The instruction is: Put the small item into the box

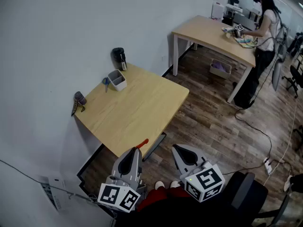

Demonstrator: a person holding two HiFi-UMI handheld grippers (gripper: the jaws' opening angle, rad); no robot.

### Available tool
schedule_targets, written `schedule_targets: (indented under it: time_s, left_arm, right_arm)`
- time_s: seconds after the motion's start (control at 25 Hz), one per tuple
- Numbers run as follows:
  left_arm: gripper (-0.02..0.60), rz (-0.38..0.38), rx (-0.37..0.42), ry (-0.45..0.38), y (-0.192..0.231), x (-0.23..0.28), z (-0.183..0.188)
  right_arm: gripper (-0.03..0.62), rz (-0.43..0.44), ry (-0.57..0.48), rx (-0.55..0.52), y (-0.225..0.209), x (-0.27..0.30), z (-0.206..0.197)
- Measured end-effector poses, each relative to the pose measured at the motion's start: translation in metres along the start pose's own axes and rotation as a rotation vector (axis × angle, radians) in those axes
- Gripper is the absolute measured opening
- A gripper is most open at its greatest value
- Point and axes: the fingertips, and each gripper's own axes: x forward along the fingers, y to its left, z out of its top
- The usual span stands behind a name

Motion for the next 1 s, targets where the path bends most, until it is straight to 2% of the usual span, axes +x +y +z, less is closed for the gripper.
schedule_targets:
  time_s: [0.24, 0.64, 1.0]
  left_arm:
    - [0.015, -0.020, 0.005, 0.011, -0.011, 0.013, -0.005]
    - [0.015, -0.034, 0.009, 0.024, -0.020, 0.035, -0.009]
    - [0.015, -0.050, 0.038, 0.021, -0.038, 0.062, -0.011]
  right_arm:
    - [0.008, -0.016, -0.007, 0.003, -0.013, -0.007, 0.001]
    - [0.008, -0.104, -0.019, 0.068, -0.053, -0.016, -0.002]
    - [0.008, -0.173, -0.048, 0.083, -0.095, -0.032, 0.005]
